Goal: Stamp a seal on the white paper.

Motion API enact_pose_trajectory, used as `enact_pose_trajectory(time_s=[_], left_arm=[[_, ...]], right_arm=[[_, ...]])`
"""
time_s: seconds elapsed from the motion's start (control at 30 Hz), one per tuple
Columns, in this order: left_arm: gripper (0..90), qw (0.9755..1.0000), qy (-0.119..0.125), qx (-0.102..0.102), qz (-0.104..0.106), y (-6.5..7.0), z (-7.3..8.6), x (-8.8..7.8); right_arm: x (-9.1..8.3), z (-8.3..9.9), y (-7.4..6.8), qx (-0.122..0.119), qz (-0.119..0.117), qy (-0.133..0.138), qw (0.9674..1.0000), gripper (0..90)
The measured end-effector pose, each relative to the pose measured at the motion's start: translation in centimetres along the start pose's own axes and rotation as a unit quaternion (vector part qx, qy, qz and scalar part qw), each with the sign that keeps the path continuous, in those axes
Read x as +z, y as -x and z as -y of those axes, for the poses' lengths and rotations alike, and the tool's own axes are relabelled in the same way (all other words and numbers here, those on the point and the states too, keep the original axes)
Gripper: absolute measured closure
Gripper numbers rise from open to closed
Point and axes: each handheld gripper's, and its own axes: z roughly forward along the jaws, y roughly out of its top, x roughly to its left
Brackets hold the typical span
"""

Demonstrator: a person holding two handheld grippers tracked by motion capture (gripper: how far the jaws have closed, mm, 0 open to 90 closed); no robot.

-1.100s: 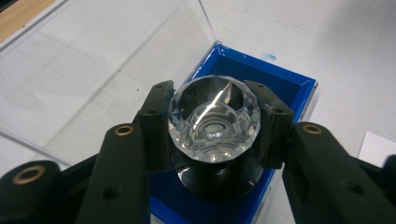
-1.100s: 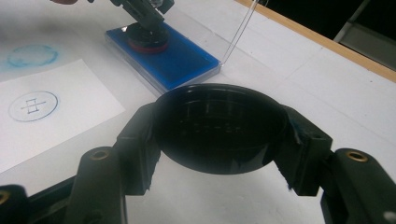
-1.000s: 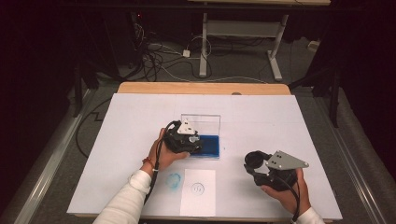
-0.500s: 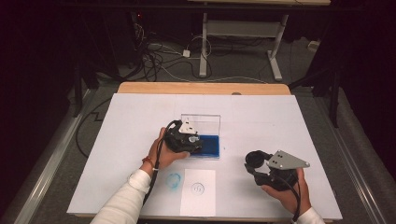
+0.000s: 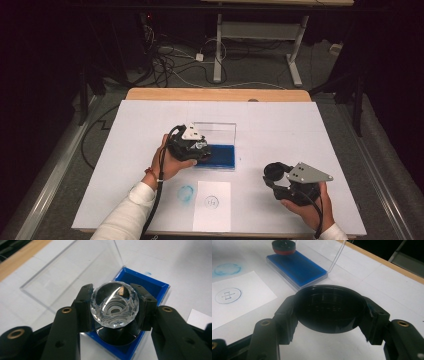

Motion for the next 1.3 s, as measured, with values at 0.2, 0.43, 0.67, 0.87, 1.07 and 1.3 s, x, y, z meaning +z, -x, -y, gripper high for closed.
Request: enact_pose_trajectory(time_s=[0.2,0.43,0.67,0.87,1.07,1.3], left_arm=[[54.7,0.9998,0.018,0.005,-0.001,0.4,0.5,-2.0],[54.7,0.9995,0.030,0.012,0.001,0.7,0.3,-3.5],[54.7,0.9989,0.033,0.032,0.008,1.7,0.1,-4.4],[54.7,0.9986,0.035,0.037,0.012,2.2,0.0,-4.9],[54.7,0.9980,0.037,0.048,0.019,3.1,-0.4,-5.4],[54.7,0.9972,0.037,0.055,0.033,4.0,-0.5,-5.6]], right_arm=[[-0.1,0.1,-0.1,0.003,0.003,-0.001,1.0000,38.7],[0.1,0.0,-0.2,0.003,0.006,-0.003,1.0000,38.7],[0.1,0.0,-0.4,-0.002,0.005,-0.004,1.0000,38.7],[-0.1,0.0,-0.4,-0.006,0.005,-0.001,1.0000,38.7],[-0.2,-0.1,-0.4,-0.007,0.005,0.001,1.0000,38.7],[-0.3,-0.2,-0.5,-0.007,0.007,0.004,0.9999,38.7]])
